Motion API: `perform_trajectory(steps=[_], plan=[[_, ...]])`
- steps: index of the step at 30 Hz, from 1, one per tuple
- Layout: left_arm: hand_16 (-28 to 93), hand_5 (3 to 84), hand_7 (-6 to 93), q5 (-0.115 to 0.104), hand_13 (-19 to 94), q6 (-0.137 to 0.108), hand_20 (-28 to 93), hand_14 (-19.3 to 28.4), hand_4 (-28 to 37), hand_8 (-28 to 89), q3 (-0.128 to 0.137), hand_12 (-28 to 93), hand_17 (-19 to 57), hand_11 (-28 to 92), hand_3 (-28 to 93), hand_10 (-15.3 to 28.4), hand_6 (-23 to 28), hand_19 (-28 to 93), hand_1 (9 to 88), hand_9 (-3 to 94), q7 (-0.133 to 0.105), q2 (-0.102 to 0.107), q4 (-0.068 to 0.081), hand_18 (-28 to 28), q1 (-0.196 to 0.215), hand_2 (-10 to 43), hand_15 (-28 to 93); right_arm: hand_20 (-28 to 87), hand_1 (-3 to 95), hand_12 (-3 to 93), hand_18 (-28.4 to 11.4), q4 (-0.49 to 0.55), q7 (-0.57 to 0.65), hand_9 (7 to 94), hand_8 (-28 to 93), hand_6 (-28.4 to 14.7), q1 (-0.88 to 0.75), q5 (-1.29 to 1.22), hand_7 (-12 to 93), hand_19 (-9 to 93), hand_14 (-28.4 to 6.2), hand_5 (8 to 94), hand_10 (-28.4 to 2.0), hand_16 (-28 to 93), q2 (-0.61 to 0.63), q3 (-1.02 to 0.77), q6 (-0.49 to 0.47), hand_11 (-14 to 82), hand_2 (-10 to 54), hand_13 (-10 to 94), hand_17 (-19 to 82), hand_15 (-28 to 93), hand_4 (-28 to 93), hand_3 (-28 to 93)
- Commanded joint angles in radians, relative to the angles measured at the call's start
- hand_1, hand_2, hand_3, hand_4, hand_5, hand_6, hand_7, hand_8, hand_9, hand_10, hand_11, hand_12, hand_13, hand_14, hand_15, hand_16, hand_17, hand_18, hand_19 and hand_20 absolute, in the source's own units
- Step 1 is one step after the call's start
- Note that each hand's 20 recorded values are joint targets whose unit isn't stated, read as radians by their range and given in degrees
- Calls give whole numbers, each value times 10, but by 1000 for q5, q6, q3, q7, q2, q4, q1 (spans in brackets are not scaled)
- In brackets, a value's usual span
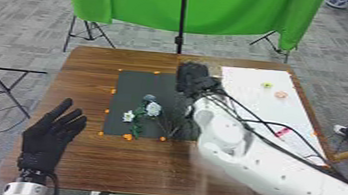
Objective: Arrange flowers
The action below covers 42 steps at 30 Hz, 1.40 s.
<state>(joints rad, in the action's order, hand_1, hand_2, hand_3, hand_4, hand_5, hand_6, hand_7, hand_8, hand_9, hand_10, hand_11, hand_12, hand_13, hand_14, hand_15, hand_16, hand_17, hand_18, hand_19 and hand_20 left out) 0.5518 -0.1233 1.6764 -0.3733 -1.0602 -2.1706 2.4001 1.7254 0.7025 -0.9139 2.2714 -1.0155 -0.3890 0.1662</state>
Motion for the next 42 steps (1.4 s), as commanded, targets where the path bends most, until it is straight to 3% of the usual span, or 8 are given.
perform_trajectory(steps=[1, 4, 10, 18, 22, 27, 33, 42], plan=[[-74, 383, 109, 5, 222, 3, 198, 276, -266, -91, 5, 117, -107, 233, 824, 204, 87, 510, 223, 354, 31, -8, 1, 269, 6, 41, 502, 416, 592, 313, -191, 8, 0, 934, 30, 12, -71, 18, 154, 891, -21, 869, -64, 306, -16, 11, -56, 99, -95, 790, 354, 557, -283, 704], [-73, 383, 109, 13, 222, 10, 198, 276, -266, -91, 11, 117, -107, 233, 823, 203, 88, 511, 223, 354, 48, -23, 1, 269, 4, 42, 502, 415, 588, 315, -191, 14, -5, 928, 25, 11, -79, 13, 153, 886, -22, 862, -72, 304, -14, 14, -70, 86, -95, 776, 343, 558, -283, 703], [-73, 383, 110, -18, 222, -10, 197, 276, -266, -92, -5, 117, -107, 233, 823, 204, 88, 511, 222, 354, 17, 25, 1, 269, 8, 42, 504, 418, 552, 315, -198, 37, 0, 908, 11, 10, -98, 35, 147, 880, -39, 833, -77, 286, -5, 18, -133, 76, -95, 748, 322, 572, -283, 697], [-74, 383, 111, 3, 222, 6, 197, 276, -266, -92, 5, 117, -107, 234, 824, 204, 87, 511, 222, 354, 44, -9, 3, 269, 2, 42, 504, 440, 418, 169, -219, 45, 2, 803, -50, -1, -94, 35, 134, 875, -90, 759, -124, 184, 6, 7, -168, 255, -95, 708, 306, 666, -283, 748], [-74, 384, 111, -12, 222, -9, 197, 276, -265, -92, -5, 117, -107, 234, 823, 203, 87, 511, 223, 354, 21, 13, 2, 269, 10, 42, 504, 442, 382, 167, -224, 50, -4, 783, -113, -4, -86, 51, 132, 871, -102, 735, -133, 180, 16, 13, -154, 262, -95, 685, 296, 688, -283, 756], [-74, 384, 111, 4, 222, 5, 197, 275, -264, -92, 3, 117, -106, 233, 824, 203, 87, 511, 224, 354, 36, -12, 4, 268, 5, 42, 504, 446, 364, 167, -230, 53, 18, 763, -117, -9, -75, 53, 131, 870, -112, 719, -139, 179, 19, 7, -186, 268, -95, 669, 292, 704, -283, 755], [-74, 384, 108, -13, 223, -9, 198, 276, -262, -91, -4, 116, -101, 231, 823, 206, 87, 516, 225, 354, 28, 4, 2, 282, 14, 42, 502, 459, 349, 165, -242, 63, 20, 744, -116, -18, -61, 65, 127, 887, -122, 704, -147, 181, 41, 12, -159, 276, -95, 651, 298, 746, -283, 745], [-72, 386, 103, -1, 225, -4, 195, 276, -260, -89, -5, 119, -98, 226, 820, 204, 88, 518, 226, 355, 22, -10, 1, 282, 11, 41, 498, 473, 306, 173, -248, 81, 16, 731, -112, -23, -37, 56, 119, 896, -130, 690, -159, 188, 62, -9, -95, 303, -95, 647, 301, 783, -277, 721]])
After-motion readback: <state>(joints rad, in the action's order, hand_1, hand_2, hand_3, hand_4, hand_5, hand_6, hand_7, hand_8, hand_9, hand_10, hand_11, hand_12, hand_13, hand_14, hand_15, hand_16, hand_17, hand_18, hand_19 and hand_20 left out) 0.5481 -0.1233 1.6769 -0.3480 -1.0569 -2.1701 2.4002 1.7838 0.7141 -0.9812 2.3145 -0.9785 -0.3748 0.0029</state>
